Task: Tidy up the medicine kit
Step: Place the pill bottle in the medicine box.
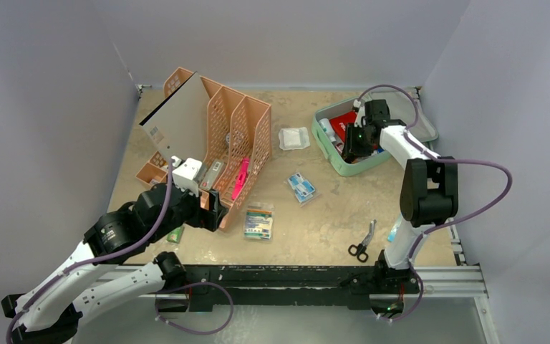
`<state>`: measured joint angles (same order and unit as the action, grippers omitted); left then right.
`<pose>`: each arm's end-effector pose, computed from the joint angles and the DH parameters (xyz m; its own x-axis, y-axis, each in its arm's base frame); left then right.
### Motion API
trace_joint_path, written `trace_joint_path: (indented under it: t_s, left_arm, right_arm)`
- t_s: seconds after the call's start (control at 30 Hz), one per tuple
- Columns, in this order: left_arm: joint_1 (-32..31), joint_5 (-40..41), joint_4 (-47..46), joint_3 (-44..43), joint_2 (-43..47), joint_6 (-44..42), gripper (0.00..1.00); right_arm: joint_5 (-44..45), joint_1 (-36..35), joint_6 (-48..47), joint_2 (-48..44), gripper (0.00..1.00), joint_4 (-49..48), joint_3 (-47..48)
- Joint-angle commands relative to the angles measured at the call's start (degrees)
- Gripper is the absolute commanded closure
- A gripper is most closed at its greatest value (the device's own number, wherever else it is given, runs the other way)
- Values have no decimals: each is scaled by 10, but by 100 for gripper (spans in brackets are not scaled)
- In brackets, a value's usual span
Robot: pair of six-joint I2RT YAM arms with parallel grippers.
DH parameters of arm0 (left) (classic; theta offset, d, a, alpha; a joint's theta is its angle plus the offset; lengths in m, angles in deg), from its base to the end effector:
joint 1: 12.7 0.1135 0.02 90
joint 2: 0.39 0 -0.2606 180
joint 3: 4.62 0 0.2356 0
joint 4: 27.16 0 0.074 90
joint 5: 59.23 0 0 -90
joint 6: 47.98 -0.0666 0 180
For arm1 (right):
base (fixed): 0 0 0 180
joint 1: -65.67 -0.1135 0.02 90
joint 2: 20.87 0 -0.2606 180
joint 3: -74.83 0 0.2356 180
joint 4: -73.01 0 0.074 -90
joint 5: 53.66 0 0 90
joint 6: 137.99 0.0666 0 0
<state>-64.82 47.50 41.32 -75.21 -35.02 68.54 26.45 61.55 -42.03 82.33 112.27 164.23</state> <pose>0.0842 -0.0770 0.3259 -0.5663 0.0316 -0.8236 0.3956 0.8870 -0.2380 0.3904 0.0396 0.1994 -0.8109 0.0441 -0.5835 -0.0900 0.9759 0.1989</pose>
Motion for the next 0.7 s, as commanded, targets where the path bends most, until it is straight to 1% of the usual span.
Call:
trace_joint_path:
  t_s: [0.0, 0.2, 0.4, 0.5, 0.6, 0.67]
  left_arm:
    - [2, 8, -5, -20, -3, 11, 12]
    - [2, 9, -8, -14, -2, 12, 12]
    - [2, 7, -16, -8, -5, 11, 12]
    - [2, 10, -14, -9, -7, 6, 12]
    - [2, 13, -16, -6, -7, -1, 12]
    - [2, 15, -17, -4, -9, -8, 12]
  right_arm:
    - [-37, -3, 7, 5, 58, -1, 27]
    - [-48, -3, 19, 13, 67, -12, 23]
    - [-60, -3, 31, 4, 68, -20, 18]
    - [-49, -3, 39, -10, 63, -5, 29]
    - [-32, -3, 49, -19, 58, 42, 66]
    - [-19, -3, 63, -34, 55, 49, 75]
